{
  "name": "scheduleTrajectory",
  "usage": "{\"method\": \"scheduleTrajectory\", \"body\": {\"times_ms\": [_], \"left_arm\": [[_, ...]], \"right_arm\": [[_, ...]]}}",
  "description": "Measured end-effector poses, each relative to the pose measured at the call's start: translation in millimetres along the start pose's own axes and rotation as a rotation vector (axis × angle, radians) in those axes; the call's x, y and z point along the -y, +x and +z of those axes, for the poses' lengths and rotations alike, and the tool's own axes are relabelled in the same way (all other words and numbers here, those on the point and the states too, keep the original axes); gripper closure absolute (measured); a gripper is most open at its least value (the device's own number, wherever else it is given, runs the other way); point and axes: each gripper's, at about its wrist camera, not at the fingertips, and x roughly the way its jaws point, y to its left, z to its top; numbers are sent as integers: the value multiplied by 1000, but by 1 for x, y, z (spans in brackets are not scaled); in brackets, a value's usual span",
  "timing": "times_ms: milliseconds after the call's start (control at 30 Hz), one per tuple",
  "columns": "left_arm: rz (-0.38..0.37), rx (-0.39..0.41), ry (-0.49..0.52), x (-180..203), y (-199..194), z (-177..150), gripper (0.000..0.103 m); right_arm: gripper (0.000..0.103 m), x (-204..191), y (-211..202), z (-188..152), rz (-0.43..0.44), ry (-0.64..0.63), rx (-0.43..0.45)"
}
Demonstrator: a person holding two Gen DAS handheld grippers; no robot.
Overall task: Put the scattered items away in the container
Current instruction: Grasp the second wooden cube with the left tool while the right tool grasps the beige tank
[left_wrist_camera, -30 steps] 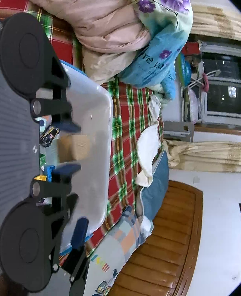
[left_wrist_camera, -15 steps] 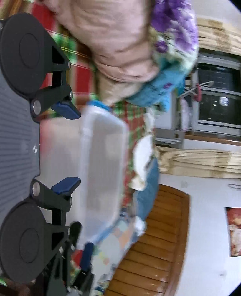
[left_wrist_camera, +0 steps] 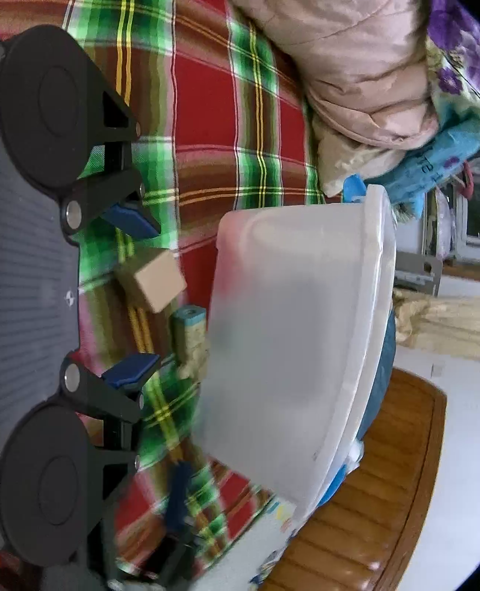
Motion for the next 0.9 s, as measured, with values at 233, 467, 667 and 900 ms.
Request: {"method": "scheduleTrajectory", "body": {"times_ms": [233, 467, 667, 900], "left_arm": [[24, -30, 12, -8, 17, -1, 61], [-27, -65, 67, -35, -5, -13, 62], [-15, -49, 39, -55, -18, -22, 63], [-13, -41, 24, -58, -23, -25, 63]], "right_arm": [[46, 2, 4, -8, 8, 2, 33], [45, 5, 53, 15, 112, -14, -18], [47, -11, 54, 14, 225, -17, -85], [32, -37, 41, 14, 91, -122, -37]]}}
